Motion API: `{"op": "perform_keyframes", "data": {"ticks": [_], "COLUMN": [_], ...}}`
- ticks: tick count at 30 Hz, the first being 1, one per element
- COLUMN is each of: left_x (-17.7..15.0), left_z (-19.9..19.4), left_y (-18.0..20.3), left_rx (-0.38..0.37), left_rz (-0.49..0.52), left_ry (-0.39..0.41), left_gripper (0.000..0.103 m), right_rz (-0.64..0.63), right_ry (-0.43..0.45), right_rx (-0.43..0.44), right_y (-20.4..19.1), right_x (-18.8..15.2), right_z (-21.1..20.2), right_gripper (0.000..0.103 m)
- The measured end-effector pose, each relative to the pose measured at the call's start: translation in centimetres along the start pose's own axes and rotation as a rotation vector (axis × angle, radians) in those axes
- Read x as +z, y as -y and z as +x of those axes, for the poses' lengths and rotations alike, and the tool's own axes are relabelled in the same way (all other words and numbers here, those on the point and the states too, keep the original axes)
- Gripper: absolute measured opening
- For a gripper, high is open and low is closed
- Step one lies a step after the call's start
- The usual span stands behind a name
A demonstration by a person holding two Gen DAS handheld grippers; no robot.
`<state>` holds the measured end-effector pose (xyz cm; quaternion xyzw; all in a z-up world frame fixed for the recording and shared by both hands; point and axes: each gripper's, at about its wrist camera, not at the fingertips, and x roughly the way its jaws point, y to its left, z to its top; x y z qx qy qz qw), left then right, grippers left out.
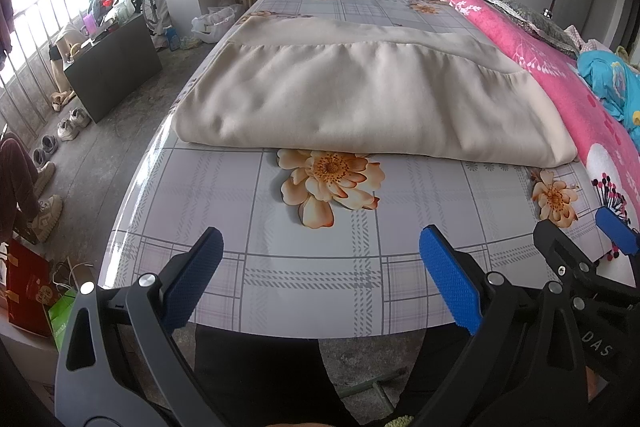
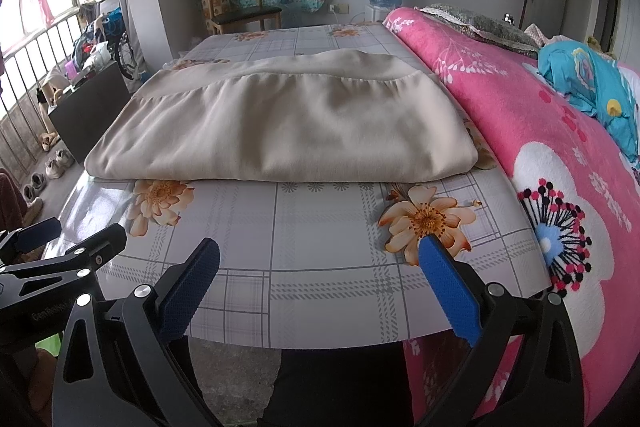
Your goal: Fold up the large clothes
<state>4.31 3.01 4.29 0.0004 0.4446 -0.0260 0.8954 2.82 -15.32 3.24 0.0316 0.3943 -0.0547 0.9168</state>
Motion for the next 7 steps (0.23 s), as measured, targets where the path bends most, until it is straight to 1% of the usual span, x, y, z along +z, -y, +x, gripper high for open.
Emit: {"op": "perform_keyframes", "data": {"ticks": [7], "left_x": [-0.02], "left_z": [-0.04], "left_y": [0.05], "left_rx": [-0.002], "left_rz": [0.002], "left_ry": [-0.001], "left_gripper": [0.095], "right_rz": [0.0], "right_ry": [0.0], "right_rx": [0.0], "right_y": [0.02], "right_x": [0.0], "right_z": [0.0], "right_gripper": [0.097]}}
